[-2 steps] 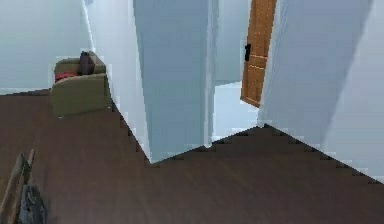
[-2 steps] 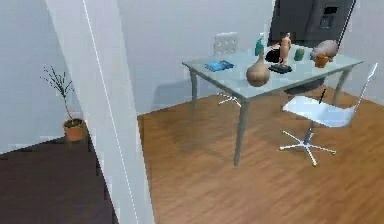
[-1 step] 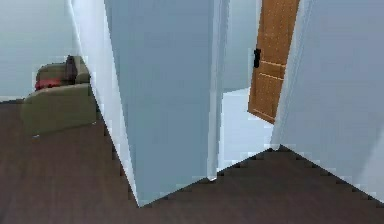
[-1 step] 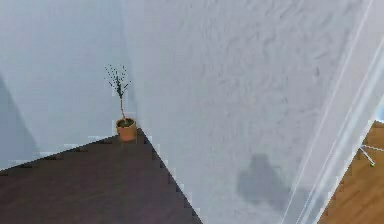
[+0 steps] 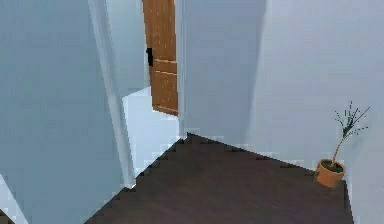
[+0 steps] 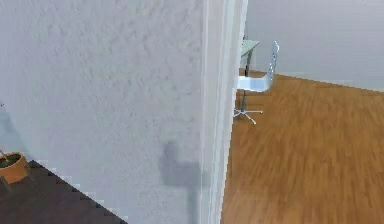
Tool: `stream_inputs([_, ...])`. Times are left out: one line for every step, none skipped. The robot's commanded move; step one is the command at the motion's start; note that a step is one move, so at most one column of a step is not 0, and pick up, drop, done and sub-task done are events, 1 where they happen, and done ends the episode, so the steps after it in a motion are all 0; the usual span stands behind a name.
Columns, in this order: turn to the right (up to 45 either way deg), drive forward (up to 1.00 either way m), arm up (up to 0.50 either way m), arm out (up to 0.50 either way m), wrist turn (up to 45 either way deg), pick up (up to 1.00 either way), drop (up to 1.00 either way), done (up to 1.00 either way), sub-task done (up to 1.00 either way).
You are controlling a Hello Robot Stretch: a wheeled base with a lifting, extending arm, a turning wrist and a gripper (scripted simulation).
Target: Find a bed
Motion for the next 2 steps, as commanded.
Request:
stream_inputs([3.0, 0.0, 0.0, 0.0, 0.0, 0.0, 0.0, 0.0, 0.0])
stream_inputs([0.0, 1.0, 0.0, 0.0, 0.0, 0.0, 0.0, 0.0, 0.0])
